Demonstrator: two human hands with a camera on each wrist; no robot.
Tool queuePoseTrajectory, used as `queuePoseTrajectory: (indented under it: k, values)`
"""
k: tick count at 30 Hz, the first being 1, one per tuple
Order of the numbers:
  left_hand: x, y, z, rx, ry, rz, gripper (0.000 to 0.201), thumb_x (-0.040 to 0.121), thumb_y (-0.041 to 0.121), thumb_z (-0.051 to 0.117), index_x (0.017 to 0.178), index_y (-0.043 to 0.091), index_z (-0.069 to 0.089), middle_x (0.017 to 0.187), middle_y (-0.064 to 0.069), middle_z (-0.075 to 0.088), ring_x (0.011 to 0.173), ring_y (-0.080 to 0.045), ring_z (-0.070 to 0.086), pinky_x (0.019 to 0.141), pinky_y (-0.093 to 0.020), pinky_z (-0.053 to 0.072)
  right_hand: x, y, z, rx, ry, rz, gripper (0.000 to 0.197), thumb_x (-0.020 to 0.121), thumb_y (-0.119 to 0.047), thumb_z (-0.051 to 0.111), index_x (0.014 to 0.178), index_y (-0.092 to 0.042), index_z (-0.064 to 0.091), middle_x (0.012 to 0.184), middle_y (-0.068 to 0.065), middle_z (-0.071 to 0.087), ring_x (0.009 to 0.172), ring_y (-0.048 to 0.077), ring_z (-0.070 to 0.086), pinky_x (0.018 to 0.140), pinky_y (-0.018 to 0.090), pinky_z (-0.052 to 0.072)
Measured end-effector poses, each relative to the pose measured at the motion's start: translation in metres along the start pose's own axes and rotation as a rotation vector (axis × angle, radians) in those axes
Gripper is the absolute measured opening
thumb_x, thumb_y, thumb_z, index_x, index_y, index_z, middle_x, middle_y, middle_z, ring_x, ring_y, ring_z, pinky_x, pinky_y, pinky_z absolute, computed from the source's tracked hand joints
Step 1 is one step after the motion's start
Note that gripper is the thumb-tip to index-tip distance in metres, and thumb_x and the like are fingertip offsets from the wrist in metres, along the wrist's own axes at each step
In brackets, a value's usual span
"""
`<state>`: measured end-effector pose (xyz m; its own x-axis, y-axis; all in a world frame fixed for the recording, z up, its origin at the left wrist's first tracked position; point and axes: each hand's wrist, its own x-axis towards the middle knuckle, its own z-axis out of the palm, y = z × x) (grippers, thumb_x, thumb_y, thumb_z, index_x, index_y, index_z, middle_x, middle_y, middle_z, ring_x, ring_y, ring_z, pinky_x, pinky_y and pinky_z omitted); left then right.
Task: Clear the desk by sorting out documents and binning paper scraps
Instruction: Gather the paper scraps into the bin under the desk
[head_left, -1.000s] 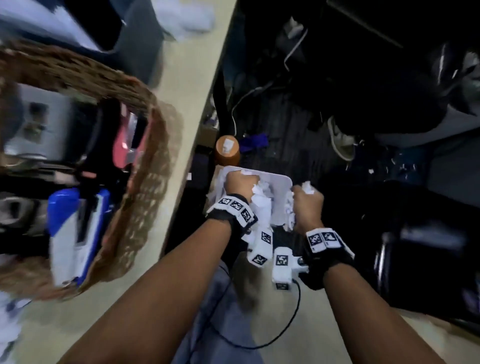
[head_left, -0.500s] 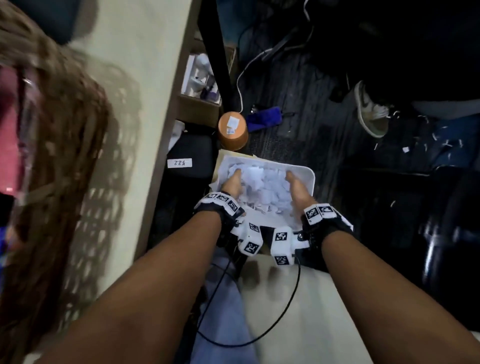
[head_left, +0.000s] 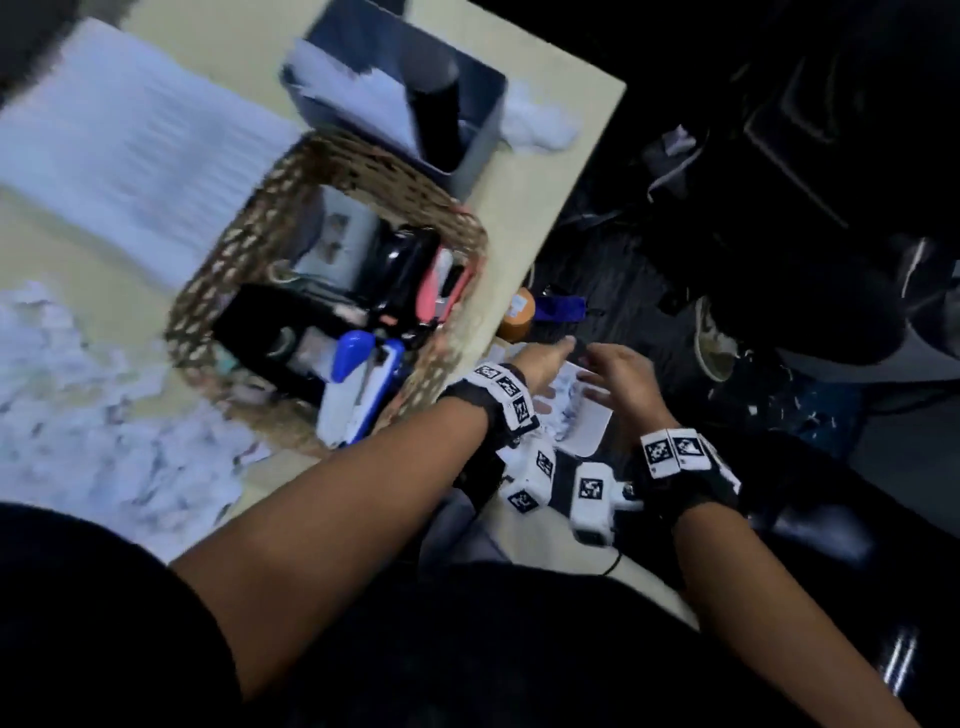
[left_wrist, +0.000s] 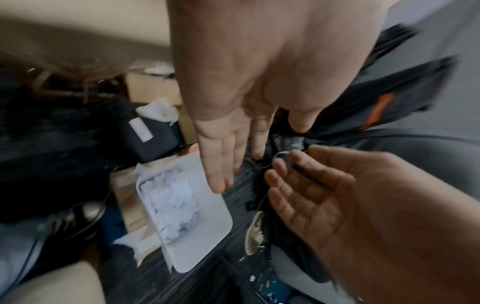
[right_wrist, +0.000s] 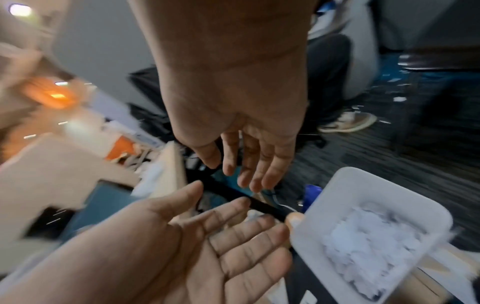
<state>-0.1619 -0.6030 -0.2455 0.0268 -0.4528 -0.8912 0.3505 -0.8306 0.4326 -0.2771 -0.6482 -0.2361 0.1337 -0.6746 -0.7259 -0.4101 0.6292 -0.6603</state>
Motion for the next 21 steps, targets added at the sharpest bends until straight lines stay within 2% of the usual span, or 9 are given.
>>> queuePoseTrajectory:
  k: [3,5,7,8,9,11,15,18,21]
  values:
    - [-0.071,0.002,-0.028,0.038,-0.088,0.138,0.059,0.077,0.057,0.061,0.115,0.012,0.057,0.106,-0.008,0.062,0.084,-0.026,0.061,0.073,-0.038,0.052,-0.049,-0.033,0.024,-0.161,-0.014,-0.230,0.013,0.082,-0.032,0.061,0.079,-0.023,0.071,0.080,0.003,0.072,0.075,0.016,0.066,0.068,0.032,0.051]
    - [-0.111,-0.003,-0.056,0.100,-0.128,0.221,0.041,0.088,0.045,0.058,0.113,0.013,0.055,0.100,-0.009,0.061,0.080,-0.028,0.061,0.064,-0.033,0.050,-0.080,-0.052,0.051,-0.251,-0.043,-0.388,0.011,0.080,-0.032,0.061,0.078,-0.025,0.070,0.071,-0.002,0.070,0.068,0.012,0.064,0.069,0.033,0.053]
    - [-0.148,-0.020,-0.092,0.116,-0.115,0.273,0.027,0.098,0.033,0.050,0.114,0.011,0.053,0.102,-0.013,0.059,0.078,-0.030,0.063,0.062,-0.032,0.049,-0.112,-0.066,0.089,-0.356,-0.094,-0.560,0.007,0.086,-0.022,0.064,0.082,-0.021,0.068,0.068,-0.004,0.068,0.061,0.003,0.060,0.068,0.024,0.052]
    - [-0.168,-0.031,-0.112,0.098,-0.091,0.306,0.025,0.099,0.030,0.050,0.113,0.009,0.054,0.100,-0.013,0.062,0.071,-0.028,0.064,0.059,-0.030,0.048,-0.129,-0.070,0.109,-0.409,-0.119,-0.653,0.005,0.087,-0.018,0.065,0.084,-0.018,0.067,0.070,-0.003,0.067,0.058,-0.003,0.058,0.066,0.015,0.049]
    - [-0.183,-0.042,-0.133,0.076,-0.052,0.340,0.024,0.099,0.027,0.050,0.111,0.007,0.056,0.095,-0.012,0.065,0.063,-0.024,0.064,0.056,-0.028,0.047,-0.145,-0.073,0.130,-0.458,-0.150,-0.743,0.003,0.088,-0.014,0.065,0.086,-0.016,0.067,0.072,-0.003,0.066,0.058,-0.007,0.056,0.064,0.010,0.045]
    - [-0.217,-0.065,-0.176,0.074,0.025,0.399,0.023,0.100,0.027,0.048,0.109,0.009,0.058,0.087,-0.010,0.068,0.057,-0.018,0.061,0.052,-0.025,0.044,-0.173,-0.073,0.171,-0.520,-0.240,-0.876,0.006,0.088,-0.011,0.065,0.091,-0.016,0.066,0.075,-0.002,0.065,0.062,-0.007,0.055,0.064,0.008,0.042]
    - [-0.263,-0.123,-0.259,0.124,0.282,0.476,0.018,0.098,0.028,0.050,0.089,0.018,0.062,0.079,-0.009,0.072,0.058,-0.019,0.062,0.051,-0.024,0.047,-0.216,-0.052,0.250,-0.642,-0.447,-0.978,0.010,0.088,-0.014,0.065,0.095,-0.022,0.065,0.076,-0.002,0.066,0.070,0.006,0.058,0.069,0.019,0.046]
    - [-0.274,-0.171,-0.311,0.136,0.529,0.439,0.016,0.095,0.023,0.053,0.086,0.015,0.064,0.082,-0.009,0.072,0.063,-0.019,0.059,0.053,-0.025,0.046,-0.227,-0.021,0.302,-0.739,-0.624,-0.992,0.017,0.085,-0.013,0.066,0.102,-0.018,0.064,0.089,-0.001,0.064,0.083,0.013,0.060,0.080,0.029,0.049]
    - [-0.279,-0.215,-0.349,0.185,0.725,0.414,0.017,0.093,0.022,0.054,0.091,0.010,0.066,0.093,-0.008,0.071,0.082,-0.022,0.064,0.069,-0.029,0.050,-0.224,0.012,0.338,-0.950,-0.695,-0.949,0.038,0.085,-0.016,0.068,0.121,-0.012,0.057,0.119,0.007,0.057,0.112,0.020,0.054,0.100,0.035,0.043]
